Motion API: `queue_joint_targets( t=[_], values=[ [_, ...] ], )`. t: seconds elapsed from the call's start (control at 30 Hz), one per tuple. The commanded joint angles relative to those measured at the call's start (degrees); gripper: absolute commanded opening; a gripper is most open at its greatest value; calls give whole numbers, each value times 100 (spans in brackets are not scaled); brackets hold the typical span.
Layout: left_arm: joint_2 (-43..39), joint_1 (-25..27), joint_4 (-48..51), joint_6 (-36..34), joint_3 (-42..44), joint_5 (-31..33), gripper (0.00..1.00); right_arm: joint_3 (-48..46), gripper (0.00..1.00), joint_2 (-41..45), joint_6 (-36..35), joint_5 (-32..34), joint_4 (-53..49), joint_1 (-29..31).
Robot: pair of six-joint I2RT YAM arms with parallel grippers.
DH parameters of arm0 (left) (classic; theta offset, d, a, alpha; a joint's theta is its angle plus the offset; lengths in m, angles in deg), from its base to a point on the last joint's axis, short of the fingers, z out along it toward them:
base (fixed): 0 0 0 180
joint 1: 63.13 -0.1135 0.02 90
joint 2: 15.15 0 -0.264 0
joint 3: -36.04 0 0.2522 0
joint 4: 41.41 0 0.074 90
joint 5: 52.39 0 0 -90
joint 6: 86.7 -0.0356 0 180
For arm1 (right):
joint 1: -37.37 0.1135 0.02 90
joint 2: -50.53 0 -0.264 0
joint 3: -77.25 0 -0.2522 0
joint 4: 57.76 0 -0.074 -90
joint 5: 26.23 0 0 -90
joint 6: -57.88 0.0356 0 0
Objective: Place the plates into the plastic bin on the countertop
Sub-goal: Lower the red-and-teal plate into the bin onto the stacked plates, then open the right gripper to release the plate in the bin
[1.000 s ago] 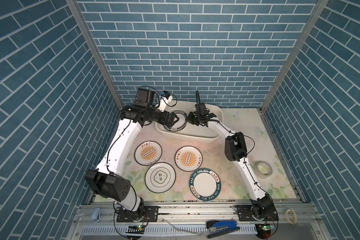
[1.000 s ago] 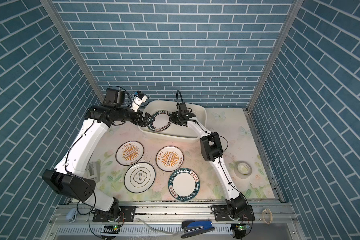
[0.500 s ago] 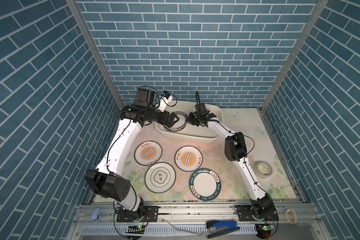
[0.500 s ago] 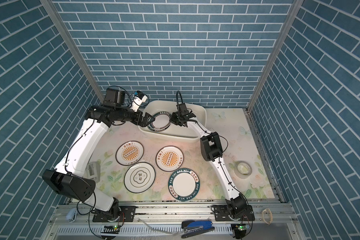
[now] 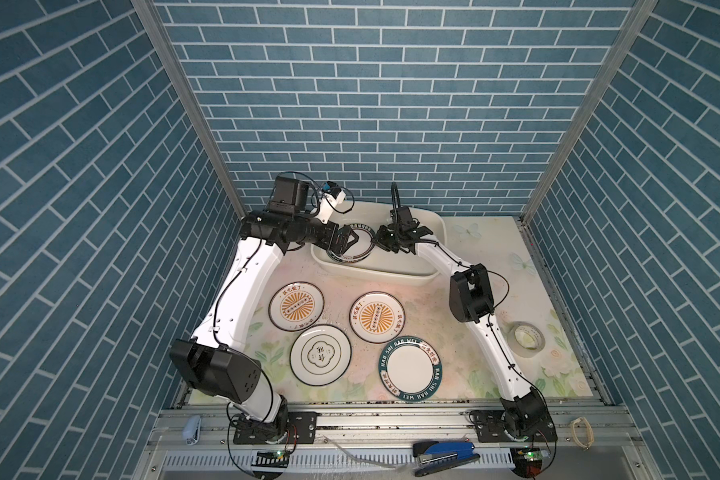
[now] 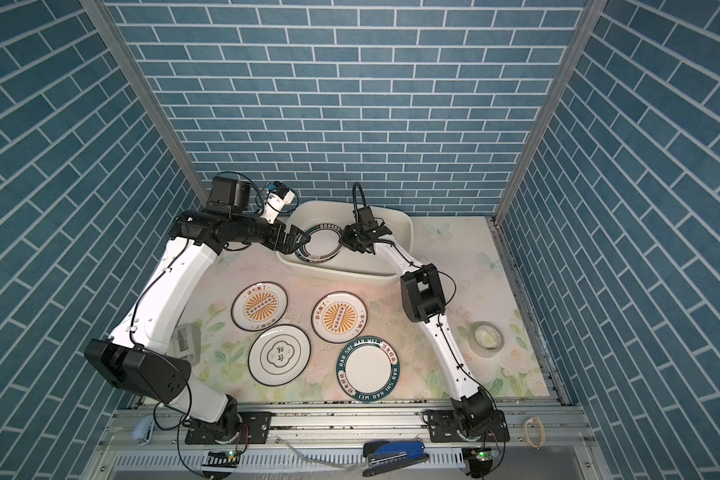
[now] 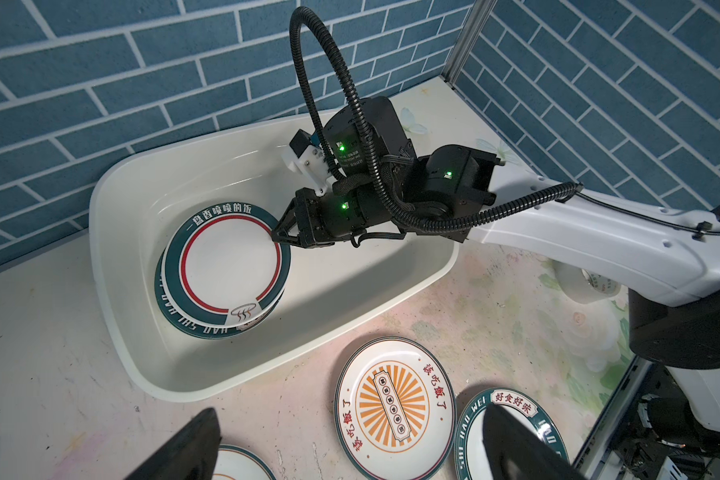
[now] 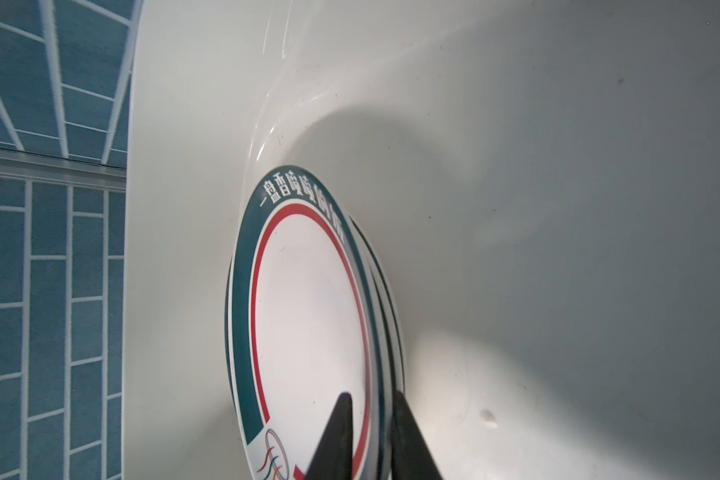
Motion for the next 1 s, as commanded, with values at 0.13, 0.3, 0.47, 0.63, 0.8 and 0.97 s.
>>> queue_joint_targets(
  t=[0.13, 0.3, 0.47, 0.63, 0.8, 0.97],
  values=[
    [-97, 6, 9, 12, -52, -43, 100, -148, 20, 203, -344, 79, -221, -12],
    [-61, 2, 84, -60, -178, -32, 100, -196, 22, 346, -624, 162, -460, -17],
    [-35, 9, 88, -32, -210, -68, 100, -343, 25, 501, -698, 156, -480, -25],
    [-43, 7, 93, -31, -225, -64, 100, -496, 25, 697, -738, 195, -391, -26],
    [-42, 3, 91, -15, -184, -60, 100, -394, 23, 638, -725, 165, -375, -43],
    [-55, 3, 88, -16, -174, -53, 100, -299, 17, 537, -666, 120, -359, -40]
  ],
)
